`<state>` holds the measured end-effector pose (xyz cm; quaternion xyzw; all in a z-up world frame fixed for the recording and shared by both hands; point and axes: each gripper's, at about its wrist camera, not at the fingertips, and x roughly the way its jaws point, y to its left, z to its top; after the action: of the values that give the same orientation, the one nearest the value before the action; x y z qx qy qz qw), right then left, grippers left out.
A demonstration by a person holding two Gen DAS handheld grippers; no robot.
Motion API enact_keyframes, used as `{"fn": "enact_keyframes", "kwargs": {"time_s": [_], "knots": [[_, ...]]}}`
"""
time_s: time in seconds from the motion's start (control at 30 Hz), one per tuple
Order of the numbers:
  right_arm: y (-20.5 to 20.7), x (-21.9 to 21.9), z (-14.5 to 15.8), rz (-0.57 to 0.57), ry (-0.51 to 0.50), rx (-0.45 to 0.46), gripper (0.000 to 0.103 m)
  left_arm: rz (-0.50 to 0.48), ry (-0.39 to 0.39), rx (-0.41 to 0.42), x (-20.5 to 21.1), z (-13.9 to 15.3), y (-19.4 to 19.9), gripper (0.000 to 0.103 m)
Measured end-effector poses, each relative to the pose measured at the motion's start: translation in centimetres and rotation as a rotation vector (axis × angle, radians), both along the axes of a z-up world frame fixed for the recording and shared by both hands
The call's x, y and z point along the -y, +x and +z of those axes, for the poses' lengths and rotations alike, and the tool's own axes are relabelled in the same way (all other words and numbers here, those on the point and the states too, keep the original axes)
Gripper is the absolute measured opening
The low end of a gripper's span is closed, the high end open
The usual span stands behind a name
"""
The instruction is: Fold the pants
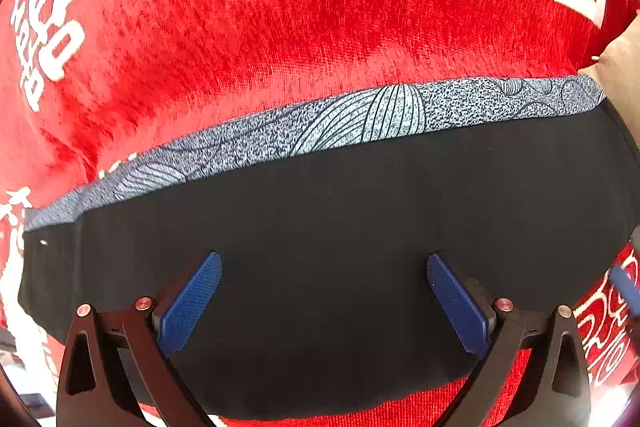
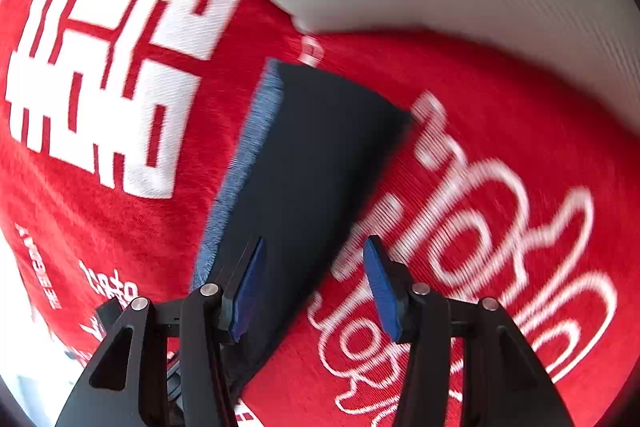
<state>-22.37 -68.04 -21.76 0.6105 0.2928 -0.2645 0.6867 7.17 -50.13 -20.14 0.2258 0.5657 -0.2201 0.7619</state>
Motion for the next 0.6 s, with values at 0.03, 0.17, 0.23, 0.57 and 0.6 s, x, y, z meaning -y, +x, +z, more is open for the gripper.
{"fn": "enact_keyframes", "kwargs": {"time_s": [0.03,0.17,0.23,0.57,0.6], "knots": [[-0.4,-0.5,-0.3,-0.026,0.009,0.027,0.054,0.001,-0.001,0.001,0.4,-0.6,0.4,0.103],[0.0,-0.2,-0.6,-0.066,-0.003,0.074,0.054,0.003,-0.002,0.011,0.3,-1.0,0.5,0.103],[0.4,0.5,-1.2,-0.096,0.003,0.109,0.054,0.003,-0.004,0.018,0.3,-1.1,0.5,0.103],[4.2,2.6,-1.5,-0.066,-0.077,0.118,0.031,-0.013,-0.015,0.035,-0.5,-1.6,-0.8,0.103],[4.7,2.9,-1.4,-0.034,-0.073,0.062,0.015,-0.013,-0.002,0.038,-0.4,-1.2,-0.7,0.101]]}}
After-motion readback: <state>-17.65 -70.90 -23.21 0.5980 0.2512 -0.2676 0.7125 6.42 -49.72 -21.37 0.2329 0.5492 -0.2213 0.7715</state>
